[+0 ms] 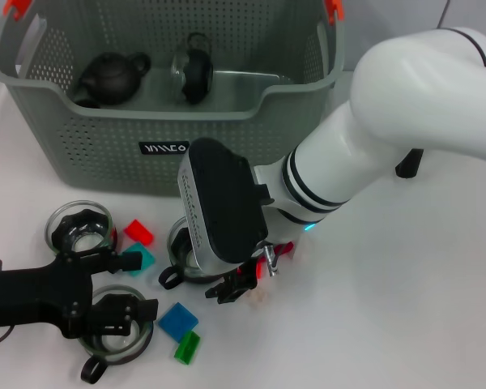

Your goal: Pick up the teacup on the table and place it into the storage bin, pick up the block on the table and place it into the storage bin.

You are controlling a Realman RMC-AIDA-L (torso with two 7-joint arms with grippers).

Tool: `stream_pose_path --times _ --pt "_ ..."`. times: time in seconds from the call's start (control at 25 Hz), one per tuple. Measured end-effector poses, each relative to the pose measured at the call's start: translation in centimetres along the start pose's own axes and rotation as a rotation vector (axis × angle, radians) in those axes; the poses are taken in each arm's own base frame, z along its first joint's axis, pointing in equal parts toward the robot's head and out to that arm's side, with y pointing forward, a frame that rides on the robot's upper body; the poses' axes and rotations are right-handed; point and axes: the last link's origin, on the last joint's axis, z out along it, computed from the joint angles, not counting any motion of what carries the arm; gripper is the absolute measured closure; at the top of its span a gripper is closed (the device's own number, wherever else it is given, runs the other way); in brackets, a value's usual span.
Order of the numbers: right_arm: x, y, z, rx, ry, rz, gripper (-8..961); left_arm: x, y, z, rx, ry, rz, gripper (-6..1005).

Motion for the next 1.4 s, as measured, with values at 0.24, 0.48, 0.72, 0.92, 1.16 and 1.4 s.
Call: stream_pose_path --times 0.24,0.48,0.72,0.92,1.16,1.4 --pt "0.14 0.15 0.33 0.01 0.006 -0.013 220 0.0 0.01 -0.01 0.001 0.002 -0.001 89" --pt "0.4 0.1 0.46 0.016 0.012 -0.012 219 -0.19 -0.05 0.13 0.005 0.002 -0.01 89" --pt "0.37 -0.02 0.52 0.029 0.009 -0.016 231 -0.19 -0.06 0.13 0.006 0.002 -0.011 90" --pt "0.62 -0.07 0.8 0.045 0.017 -0.022 389 -0.19 -0.07 0.13 0.006 0.001 -0.012 90" --pt "0.7 -0.11 0.9 0.047 0.026 -0.03 636 -0.16 -0.08 0.13 0.007 0.004 -0.013 89" --pt "0.51 -0.15 0.84 0.047 0.024 -0.037 857 -0.1 -0.11 0.08 0.009 0.006 -0.013 89"
